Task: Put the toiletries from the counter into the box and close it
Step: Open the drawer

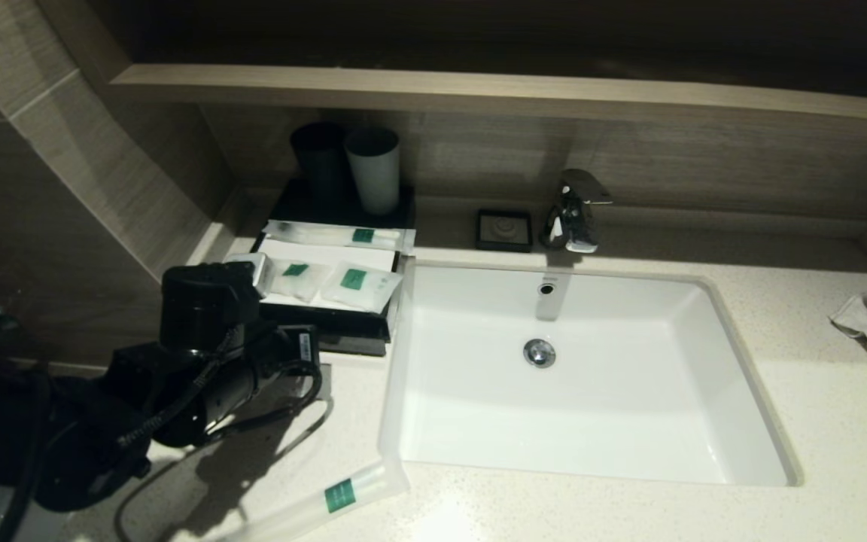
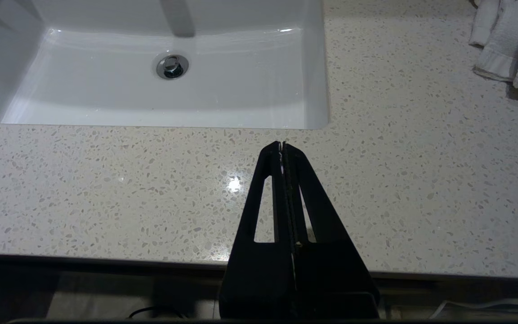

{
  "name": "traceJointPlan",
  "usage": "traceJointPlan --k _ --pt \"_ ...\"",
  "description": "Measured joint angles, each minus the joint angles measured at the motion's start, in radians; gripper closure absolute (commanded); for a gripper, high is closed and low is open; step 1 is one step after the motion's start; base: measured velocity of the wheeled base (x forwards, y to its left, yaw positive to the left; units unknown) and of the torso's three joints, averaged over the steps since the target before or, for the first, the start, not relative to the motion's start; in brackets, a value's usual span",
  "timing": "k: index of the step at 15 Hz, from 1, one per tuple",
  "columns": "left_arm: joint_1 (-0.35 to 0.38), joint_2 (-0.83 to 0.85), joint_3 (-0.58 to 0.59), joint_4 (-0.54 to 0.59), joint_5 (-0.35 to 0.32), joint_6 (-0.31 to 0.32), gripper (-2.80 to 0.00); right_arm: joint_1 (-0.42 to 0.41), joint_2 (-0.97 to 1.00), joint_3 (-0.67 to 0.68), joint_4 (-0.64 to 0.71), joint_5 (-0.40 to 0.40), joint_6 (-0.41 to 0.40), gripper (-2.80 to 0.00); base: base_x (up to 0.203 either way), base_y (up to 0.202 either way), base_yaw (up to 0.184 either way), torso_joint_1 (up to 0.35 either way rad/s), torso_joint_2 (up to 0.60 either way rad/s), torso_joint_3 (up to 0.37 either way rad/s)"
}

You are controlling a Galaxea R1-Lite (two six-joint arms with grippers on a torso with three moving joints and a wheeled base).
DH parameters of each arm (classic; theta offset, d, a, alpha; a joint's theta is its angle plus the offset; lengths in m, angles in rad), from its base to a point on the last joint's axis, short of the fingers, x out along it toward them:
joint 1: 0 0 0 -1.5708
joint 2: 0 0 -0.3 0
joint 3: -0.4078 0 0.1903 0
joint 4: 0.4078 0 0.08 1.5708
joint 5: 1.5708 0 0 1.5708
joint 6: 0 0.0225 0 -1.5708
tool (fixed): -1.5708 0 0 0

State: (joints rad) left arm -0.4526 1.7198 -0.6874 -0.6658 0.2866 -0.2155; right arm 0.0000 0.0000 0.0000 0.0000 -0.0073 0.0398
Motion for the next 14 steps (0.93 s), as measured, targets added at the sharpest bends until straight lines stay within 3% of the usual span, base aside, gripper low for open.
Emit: traceJointPlan --k 14 --pt "0.0 -0.029 0.029 0.034 -0.003 0.006 0.0 0.0 0.0 0.0 0.0 0.0 0.0 0.0 0.0 0.0 0.0 0.0 0.0 0.0"
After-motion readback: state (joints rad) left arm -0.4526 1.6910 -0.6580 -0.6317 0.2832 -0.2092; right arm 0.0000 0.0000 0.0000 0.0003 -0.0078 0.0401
